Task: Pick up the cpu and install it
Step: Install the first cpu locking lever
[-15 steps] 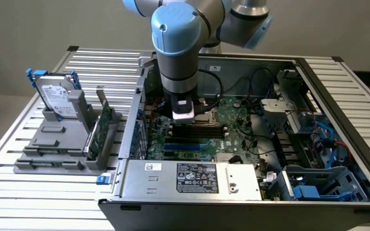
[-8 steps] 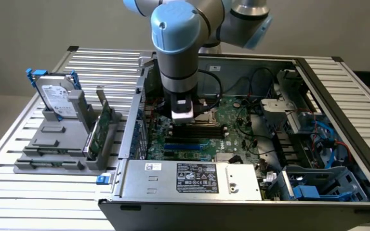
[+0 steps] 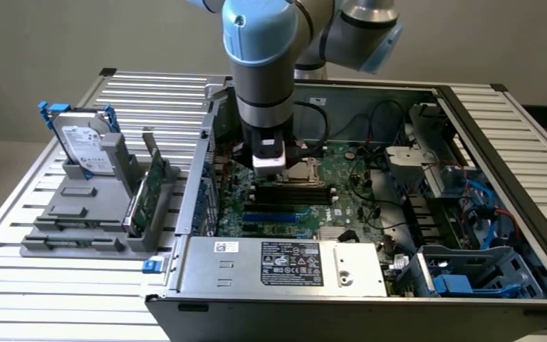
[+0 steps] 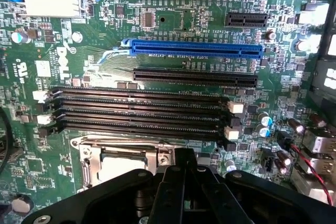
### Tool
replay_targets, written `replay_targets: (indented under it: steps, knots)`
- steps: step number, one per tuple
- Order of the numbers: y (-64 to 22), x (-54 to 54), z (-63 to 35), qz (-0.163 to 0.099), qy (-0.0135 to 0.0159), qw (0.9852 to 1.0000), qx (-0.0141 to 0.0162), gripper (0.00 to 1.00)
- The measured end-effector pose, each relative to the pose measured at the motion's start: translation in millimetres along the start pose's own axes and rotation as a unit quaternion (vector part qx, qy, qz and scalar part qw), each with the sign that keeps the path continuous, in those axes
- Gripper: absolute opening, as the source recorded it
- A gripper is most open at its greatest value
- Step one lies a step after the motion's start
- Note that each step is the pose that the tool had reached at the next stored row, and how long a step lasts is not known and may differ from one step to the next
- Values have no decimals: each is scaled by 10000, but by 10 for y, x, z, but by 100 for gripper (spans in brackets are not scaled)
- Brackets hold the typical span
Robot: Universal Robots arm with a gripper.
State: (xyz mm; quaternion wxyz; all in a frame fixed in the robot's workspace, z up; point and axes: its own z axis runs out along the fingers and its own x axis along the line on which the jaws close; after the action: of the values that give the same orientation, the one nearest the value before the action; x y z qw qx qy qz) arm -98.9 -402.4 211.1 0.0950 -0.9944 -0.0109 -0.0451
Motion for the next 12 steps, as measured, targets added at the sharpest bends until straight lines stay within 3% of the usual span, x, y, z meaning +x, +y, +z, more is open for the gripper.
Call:
replay_targets:
  steps: [9,12]
  knots:
    - [-81,23,-353,21,-2,10000,-3,11]
    - [-108,31,-426,-96,-26,9999,8,11]
